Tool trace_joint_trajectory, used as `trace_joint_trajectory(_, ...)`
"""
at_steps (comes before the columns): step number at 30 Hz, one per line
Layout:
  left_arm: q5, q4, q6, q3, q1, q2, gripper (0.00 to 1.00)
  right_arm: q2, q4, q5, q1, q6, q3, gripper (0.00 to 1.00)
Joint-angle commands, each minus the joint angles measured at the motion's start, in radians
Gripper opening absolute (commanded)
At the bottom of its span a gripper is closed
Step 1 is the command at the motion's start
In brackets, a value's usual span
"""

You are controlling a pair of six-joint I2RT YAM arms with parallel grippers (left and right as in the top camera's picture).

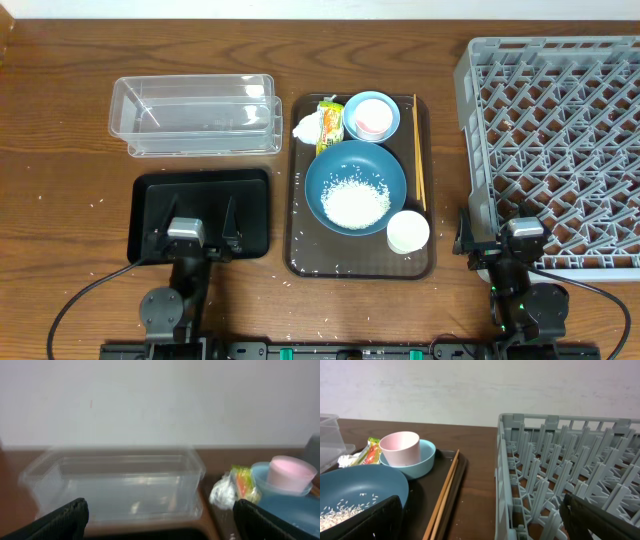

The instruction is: Sort waste into correct bins and load items into the dishwasher rack

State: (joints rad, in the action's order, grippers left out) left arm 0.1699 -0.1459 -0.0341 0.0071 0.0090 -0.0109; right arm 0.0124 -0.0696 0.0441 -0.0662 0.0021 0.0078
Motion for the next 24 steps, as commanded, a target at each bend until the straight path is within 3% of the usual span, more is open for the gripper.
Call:
trace_joint_trajectory(1,0.059,-0.068,-0.010,-0.003,-0.006,0.007,0.95,0.000,-0.002,-0.010,-0.013,-0.015,-0.002,0.99)
trace_joint_trajectory(13,0.059,-0.261,-0.009,0.002,-0.006,0.007,0.95,0.000,-0.002,-0.010,-0.013,-0.015,-0.002,0.99)
trace_joint_trajectory(24,0.089,-0.212,-0.006,0.130,-0.006,-0.060,0.95,0.000,-0.002,-0.010,-0.013,-0.015,-0.002,0.99)
